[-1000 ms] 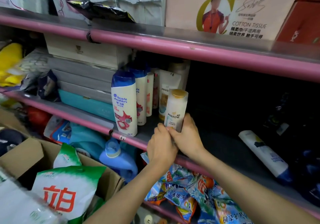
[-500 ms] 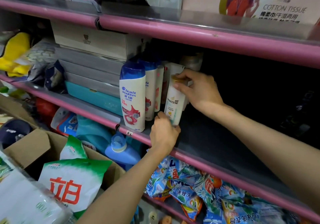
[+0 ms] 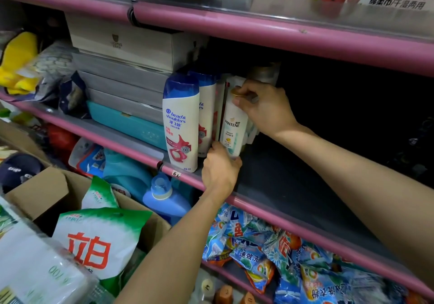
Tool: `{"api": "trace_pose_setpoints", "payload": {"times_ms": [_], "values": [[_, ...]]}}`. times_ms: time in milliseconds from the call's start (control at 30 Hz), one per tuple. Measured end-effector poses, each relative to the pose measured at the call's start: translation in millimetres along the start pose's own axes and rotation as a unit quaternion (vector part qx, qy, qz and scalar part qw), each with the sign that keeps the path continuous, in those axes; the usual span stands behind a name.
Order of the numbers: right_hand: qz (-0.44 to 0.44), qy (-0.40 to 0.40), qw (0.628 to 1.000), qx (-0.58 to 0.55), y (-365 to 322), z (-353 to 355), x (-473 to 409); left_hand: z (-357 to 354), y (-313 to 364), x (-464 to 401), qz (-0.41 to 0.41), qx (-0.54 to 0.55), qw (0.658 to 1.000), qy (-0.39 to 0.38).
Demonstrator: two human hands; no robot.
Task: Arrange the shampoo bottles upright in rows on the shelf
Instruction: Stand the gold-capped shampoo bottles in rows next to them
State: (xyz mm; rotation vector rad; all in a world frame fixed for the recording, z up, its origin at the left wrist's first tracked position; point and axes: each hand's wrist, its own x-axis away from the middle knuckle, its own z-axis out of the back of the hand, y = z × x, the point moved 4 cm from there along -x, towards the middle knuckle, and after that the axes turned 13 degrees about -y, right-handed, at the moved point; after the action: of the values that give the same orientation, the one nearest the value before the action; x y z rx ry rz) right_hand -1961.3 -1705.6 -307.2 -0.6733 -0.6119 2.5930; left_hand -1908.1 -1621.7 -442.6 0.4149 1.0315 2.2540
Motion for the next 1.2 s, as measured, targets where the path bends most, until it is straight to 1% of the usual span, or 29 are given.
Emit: {"api": "trace_pose_setpoints", "payload": {"times_ms": [133,367,567,667,733,800,833,900,1000,1100,1200], "values": [[0.024,0.003,0.998,0.051,-2.8,-2.4,2.6,-0.6,-0.1,1.2,-0.002,-0.008,1.0,0.006],[0.022,0.006,0.998,0.064,-7.2,-1.4,5.8,-2.2,-2.1,1.5,-0.003,-0.01,1.0,0.007],[0.019,-0.014,0.988,0.15,-12.1,-4.7,7.9,-2.6,-2.8,1.2,-0.002,-0.017,1.0,0.007],[0.007,-0.048,0.974,0.223,-14.3,-4.8,10.5,-1.3,-0.6,2.8,0.003,-0.023,1.0,-0.018],[-0.012,-0.073,0.965,0.25,-17.2,-2.8,14.1,1.2,1.4,5.9,0.004,-0.024,0.999,-0.049],[-0.046,-0.073,0.961,0.262,-23.8,3.8,21.4,5.6,5.4,13.6,0.003,-0.028,0.997,-0.075],[-0.06,-0.061,0.962,0.259,-28.3,8.3,27.5,8.9,8.4,19.6,-0.005,-0.034,0.996,-0.082],[-0.061,-0.025,0.971,0.231,-39.0,16.0,46.1,17.8,13.6,37.5,-0.033,-0.036,0.996,-0.076],[-0.034,0.014,0.985,0.167,-53.1,15.8,90.4,28.8,7.4,75.6,-0.077,0.018,0.994,-0.073],[-0.029,-0.013,0.997,0.068,-55.9,-12.2,143.7,25.4,-23.6,117.1,-0.07,0.049,0.991,-0.103],[-0.066,-0.066,0.996,-0.009,-48.1,-62.8,196.4,4.3,-69.5,152.4,-0.03,0.034,0.988,-0.149]]}}
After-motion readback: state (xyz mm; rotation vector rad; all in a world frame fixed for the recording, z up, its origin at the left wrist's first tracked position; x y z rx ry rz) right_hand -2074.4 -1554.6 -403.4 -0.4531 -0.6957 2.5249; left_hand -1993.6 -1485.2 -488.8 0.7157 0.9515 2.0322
